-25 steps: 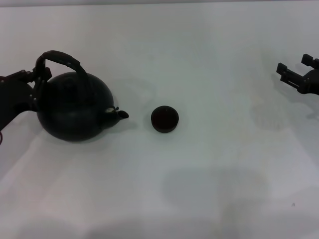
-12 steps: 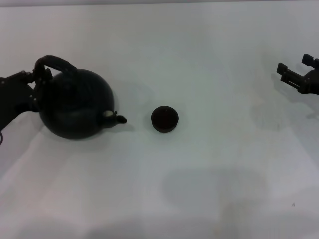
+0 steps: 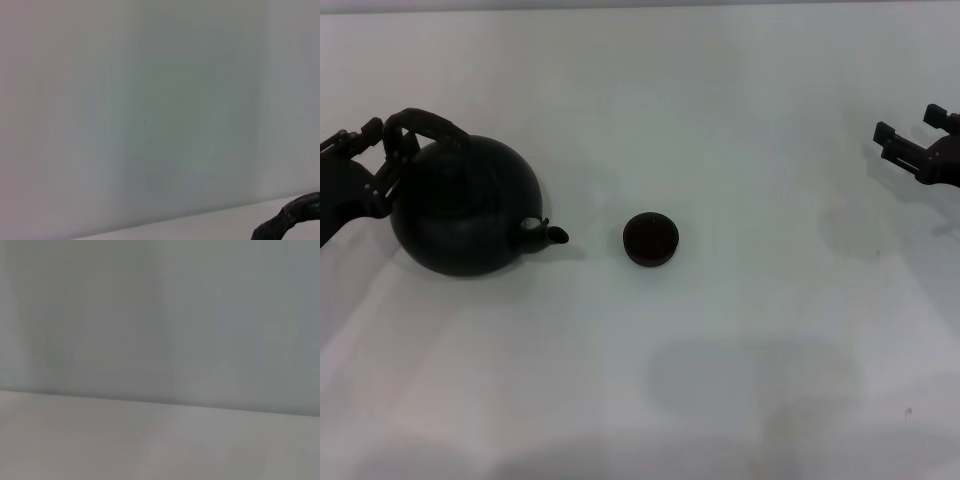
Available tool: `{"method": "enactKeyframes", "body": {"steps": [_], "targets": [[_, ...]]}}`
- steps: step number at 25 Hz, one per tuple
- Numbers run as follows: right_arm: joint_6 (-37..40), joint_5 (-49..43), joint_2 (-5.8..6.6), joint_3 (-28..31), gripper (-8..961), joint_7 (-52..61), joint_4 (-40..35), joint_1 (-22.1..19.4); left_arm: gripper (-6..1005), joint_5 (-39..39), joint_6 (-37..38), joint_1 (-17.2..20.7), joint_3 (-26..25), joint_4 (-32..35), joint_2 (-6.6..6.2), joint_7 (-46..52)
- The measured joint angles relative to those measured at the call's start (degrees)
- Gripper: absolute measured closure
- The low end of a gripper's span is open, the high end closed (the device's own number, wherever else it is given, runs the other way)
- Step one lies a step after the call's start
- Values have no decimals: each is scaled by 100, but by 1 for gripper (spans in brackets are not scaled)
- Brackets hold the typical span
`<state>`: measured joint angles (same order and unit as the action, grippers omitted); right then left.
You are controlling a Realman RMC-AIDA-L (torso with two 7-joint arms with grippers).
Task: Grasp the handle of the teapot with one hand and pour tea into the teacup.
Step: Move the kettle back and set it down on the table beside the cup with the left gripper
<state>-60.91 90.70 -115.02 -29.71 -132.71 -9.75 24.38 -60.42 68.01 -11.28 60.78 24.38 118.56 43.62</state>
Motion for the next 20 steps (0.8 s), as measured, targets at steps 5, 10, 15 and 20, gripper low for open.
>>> {"method": "enactKeyframes", "body": {"steps": [5,10,15,20], "targets": [[8,0,-3,0,109,-7,0,6,632,0,81,27,-53,-3,23,-317],[24,6,-3,0,109,-1,-12,5,557,-2,261,66,-56,-71,26,-500],[47,0,-3,0,109,6,-24,-17,412,-5,698,122,-59,-186,13,-752],[58,-17,6,0,109,17,-24,-67,285,-5,1107,307,-72,-196,4,-936]]}}
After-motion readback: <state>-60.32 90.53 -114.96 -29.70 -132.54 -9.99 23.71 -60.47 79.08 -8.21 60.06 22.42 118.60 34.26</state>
